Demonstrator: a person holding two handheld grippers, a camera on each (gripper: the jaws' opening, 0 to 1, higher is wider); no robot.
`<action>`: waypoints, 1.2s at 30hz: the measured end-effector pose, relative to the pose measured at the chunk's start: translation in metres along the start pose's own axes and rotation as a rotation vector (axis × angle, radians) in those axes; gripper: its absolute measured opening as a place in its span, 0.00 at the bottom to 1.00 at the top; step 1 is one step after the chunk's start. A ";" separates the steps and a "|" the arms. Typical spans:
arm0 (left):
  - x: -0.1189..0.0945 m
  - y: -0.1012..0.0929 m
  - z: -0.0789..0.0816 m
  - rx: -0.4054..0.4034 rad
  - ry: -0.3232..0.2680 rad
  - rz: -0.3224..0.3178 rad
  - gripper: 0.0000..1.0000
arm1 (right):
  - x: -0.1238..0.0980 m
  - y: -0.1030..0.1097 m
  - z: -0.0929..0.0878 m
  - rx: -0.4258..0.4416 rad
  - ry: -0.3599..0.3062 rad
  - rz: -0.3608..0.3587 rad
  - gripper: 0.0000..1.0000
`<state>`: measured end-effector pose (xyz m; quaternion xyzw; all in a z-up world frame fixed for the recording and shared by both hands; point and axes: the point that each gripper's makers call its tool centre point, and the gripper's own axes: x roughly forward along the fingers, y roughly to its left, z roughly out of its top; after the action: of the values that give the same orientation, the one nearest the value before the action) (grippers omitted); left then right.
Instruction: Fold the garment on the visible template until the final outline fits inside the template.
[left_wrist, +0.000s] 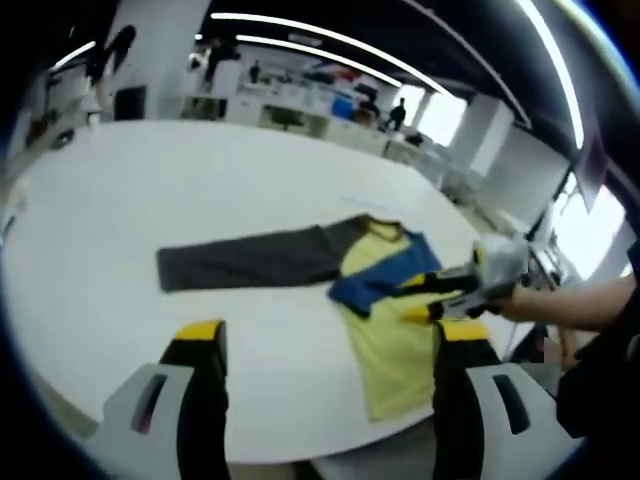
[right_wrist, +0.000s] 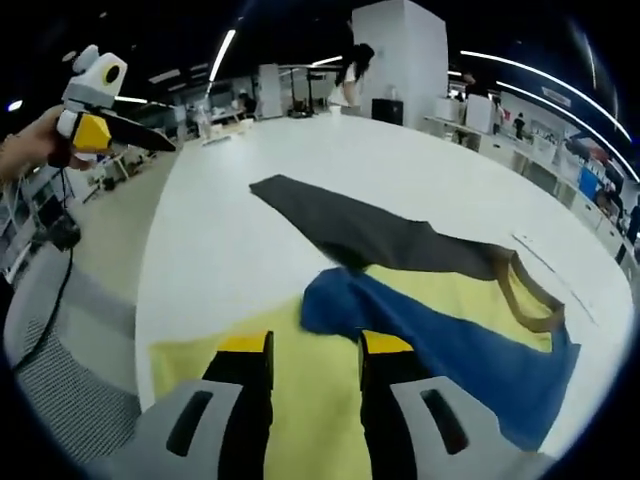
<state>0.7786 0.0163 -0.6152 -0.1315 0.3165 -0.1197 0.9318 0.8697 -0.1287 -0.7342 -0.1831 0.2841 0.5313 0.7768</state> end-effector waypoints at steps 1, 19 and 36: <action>0.000 0.001 -0.001 -0.004 0.001 0.001 0.80 | 0.003 0.001 -0.001 -0.005 0.005 0.002 0.33; 0.004 0.016 -0.003 -0.029 0.006 0.017 0.80 | 0.036 0.005 -0.004 -0.123 0.074 -0.003 0.21; 0.006 0.013 -0.003 -0.023 0.014 0.013 0.80 | 0.040 0.003 -0.003 -0.059 0.081 -0.047 0.01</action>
<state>0.7837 0.0265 -0.6251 -0.1395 0.3252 -0.1109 0.9287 0.8771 -0.1006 -0.7615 -0.2339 0.2950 0.5132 0.7713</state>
